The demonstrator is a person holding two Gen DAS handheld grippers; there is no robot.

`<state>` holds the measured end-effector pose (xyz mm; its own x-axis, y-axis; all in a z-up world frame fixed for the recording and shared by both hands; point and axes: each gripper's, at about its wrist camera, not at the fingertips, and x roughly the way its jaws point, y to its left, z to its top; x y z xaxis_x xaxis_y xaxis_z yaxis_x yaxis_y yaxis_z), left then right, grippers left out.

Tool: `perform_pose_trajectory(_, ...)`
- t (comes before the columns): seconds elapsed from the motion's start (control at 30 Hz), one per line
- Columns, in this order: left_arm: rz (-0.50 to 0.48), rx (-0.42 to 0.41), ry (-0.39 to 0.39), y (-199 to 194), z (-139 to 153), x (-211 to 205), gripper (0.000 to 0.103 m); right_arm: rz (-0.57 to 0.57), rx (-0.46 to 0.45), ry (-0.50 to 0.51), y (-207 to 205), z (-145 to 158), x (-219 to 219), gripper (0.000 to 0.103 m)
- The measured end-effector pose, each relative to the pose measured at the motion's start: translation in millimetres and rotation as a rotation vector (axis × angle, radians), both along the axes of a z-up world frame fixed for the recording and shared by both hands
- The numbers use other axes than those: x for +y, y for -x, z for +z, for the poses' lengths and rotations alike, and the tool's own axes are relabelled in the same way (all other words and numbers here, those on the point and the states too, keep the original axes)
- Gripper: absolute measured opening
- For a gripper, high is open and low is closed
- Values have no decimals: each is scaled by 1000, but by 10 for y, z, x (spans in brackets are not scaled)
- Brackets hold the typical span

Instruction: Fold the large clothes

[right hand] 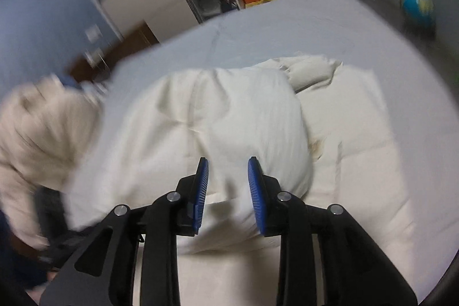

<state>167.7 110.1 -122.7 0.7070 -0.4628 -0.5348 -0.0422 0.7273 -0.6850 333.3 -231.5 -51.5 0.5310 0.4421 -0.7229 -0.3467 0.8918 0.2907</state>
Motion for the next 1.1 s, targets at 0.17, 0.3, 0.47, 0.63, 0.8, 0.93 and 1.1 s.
perform_pose_trajectory(0.17, -4, 8, -10, -35, 31, -43, 19, 90, -103, 210, 55, 59, 328, 51)
perform_pose_trajectory(0.3, -3, 7, -14, -53, 42, -59, 20, 134, -63, 175, 186, 17, 359, 54)
perform_pose_trajectory(0.47, -6, 6, -13, -83, 29, -78, 22, 239, -16, 81, 550, -25, 395, 38)
perform_pose_trajectory(0.63, -12, 8, -24, -90, 54, -148, 25, 273, 33, 86, 639, -247, 467, 13)
perform_pose_trajectory(0.8, -13, 12, -35, -84, 44, -199, 32, 255, 9, 55, 762, -343, 409, 9)
perform_pose_trajectory(0.93, -12, 49, -50, -111, -60, -233, 36, 214, 38, 31, 871, -571, 326, 8)
perform_pose_trajectory(1.1, 2, 66, -40, -80, -126, -258, 38, 215, 134, 43, 952, -888, 324, 6)
